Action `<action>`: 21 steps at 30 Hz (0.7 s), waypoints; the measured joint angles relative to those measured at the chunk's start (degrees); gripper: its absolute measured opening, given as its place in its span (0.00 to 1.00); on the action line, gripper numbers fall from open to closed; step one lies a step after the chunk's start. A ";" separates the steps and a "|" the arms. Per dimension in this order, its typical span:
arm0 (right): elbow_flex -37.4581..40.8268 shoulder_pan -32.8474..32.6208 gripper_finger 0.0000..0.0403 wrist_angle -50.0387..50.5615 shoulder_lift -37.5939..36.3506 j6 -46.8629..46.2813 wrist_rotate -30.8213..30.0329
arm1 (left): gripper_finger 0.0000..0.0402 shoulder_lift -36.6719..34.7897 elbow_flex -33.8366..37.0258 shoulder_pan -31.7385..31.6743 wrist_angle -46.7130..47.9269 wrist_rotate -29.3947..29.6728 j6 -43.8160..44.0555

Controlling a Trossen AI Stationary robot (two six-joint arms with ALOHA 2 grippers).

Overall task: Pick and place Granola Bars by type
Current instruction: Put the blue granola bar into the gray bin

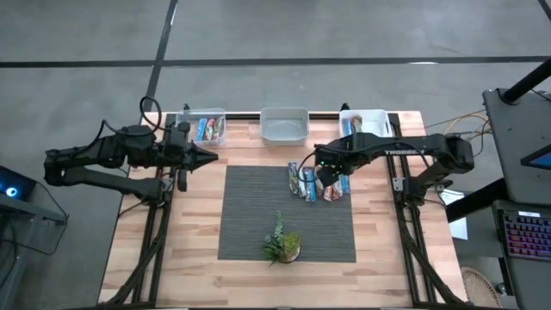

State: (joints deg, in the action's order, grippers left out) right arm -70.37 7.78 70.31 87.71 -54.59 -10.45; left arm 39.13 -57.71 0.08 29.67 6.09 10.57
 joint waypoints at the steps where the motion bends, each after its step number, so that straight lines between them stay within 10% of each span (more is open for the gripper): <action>1: 0.91 0.12 0.70 0.02 -0.47 -0.38 0.13 | 0.00 0.00 0.00 0.00 0.02 0.00 -0.01; 21: 21.82 8.01 0.68 -16.10 -8.56 -6.54 2.94 | 0.00 0.07 0.00 0.00 -0.04 -0.01 -0.42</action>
State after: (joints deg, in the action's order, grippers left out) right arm -48.55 15.80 54.21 79.15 -61.13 -7.51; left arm 39.20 -57.71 0.08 29.63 6.07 10.15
